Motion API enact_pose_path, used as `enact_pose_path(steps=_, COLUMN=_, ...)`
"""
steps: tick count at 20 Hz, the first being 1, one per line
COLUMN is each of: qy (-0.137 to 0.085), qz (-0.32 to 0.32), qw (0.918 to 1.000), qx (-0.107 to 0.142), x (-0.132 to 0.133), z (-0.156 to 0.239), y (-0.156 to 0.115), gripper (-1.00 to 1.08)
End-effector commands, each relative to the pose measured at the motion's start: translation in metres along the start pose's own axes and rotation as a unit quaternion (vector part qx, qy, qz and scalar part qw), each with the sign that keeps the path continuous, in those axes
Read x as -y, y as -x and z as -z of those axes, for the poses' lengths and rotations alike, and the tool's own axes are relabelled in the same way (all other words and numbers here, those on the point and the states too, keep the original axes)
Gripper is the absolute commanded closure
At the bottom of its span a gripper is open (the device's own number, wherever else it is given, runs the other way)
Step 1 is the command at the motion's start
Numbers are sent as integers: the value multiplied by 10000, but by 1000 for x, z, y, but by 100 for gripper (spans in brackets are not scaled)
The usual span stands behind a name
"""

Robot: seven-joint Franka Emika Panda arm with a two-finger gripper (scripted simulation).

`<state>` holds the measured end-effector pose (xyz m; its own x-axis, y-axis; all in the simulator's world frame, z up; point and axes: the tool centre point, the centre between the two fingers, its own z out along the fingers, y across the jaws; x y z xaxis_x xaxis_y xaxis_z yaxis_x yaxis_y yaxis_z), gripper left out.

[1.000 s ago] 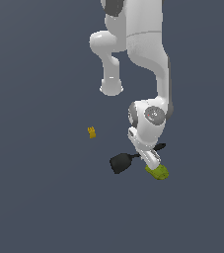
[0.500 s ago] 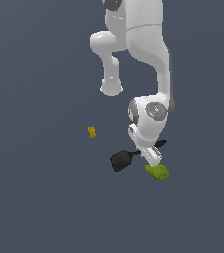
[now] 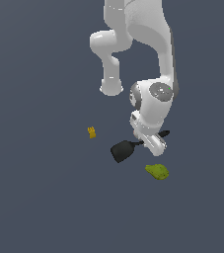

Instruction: Pick up a designated object from a clutter of objects.

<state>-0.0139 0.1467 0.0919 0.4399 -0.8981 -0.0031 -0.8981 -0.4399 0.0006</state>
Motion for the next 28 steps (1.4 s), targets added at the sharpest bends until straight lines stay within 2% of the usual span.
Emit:
enact_pose_path(steps=1, qy=-11, qz=-1, qw=10000, qx=1, x=-5, z=22, y=4, gripper=108)
enact_pose_path(steps=28, qy=-6, qz=-4, qw=10000, qx=-35, x=-71, z=271, y=51, gripper=108)
